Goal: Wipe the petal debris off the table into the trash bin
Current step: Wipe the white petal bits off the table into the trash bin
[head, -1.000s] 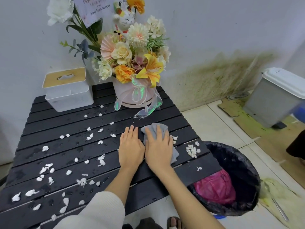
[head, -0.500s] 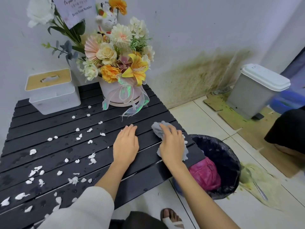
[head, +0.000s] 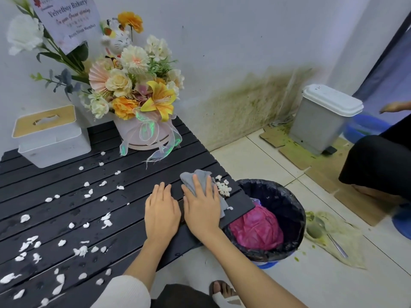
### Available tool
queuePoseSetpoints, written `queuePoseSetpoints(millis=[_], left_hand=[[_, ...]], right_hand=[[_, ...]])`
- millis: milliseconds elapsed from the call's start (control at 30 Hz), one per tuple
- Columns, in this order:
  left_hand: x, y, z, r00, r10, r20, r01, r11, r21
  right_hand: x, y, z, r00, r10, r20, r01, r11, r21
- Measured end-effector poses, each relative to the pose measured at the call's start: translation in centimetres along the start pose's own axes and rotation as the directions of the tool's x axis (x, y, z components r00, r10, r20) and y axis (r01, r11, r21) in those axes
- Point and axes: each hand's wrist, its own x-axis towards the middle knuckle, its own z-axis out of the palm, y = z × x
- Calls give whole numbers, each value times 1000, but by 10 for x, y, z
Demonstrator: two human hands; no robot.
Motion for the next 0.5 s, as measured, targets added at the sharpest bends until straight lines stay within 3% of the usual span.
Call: queuePoseSetpoints(millis=[100,367,500], left_hand=[[2,0,2,1000,15,-24,-14,999,43],[5,1,3,1000,29,-1,-29,996,89],[4,1,2,999,33,11,-33,995,94]], right_hand=[[6,4,1,1000,2,30,-2,1000,0],[-2,57,-6,981,134,-139,-145,987,-68],[0,98,-12,962,262,-80,-255,963,85]])
